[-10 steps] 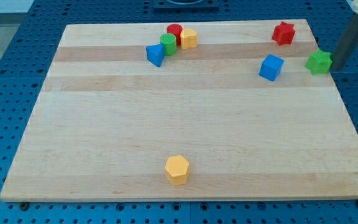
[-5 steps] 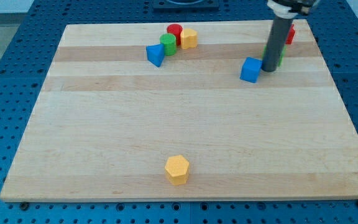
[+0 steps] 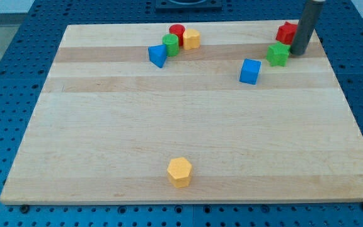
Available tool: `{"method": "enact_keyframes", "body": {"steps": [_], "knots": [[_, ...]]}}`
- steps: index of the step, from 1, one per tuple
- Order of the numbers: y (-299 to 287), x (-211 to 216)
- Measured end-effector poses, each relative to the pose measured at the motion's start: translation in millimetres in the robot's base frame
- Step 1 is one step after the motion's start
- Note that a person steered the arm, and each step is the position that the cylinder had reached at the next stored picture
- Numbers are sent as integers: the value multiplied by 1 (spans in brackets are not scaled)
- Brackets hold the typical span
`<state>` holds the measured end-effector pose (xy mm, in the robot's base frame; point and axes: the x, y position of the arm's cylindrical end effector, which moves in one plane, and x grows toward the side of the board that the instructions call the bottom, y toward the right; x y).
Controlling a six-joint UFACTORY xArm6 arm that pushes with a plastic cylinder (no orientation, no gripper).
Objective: Form a group with a green star blue cube red star
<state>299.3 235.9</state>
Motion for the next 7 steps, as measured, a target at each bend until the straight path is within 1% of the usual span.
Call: {"method": "enact_keyframes", "body": {"steps": [1,3,4,5,6,7], "knots": [[28,-13],[23,-99],[12,-108],[-1,-87],[-18,-39],[-30,0]]}}
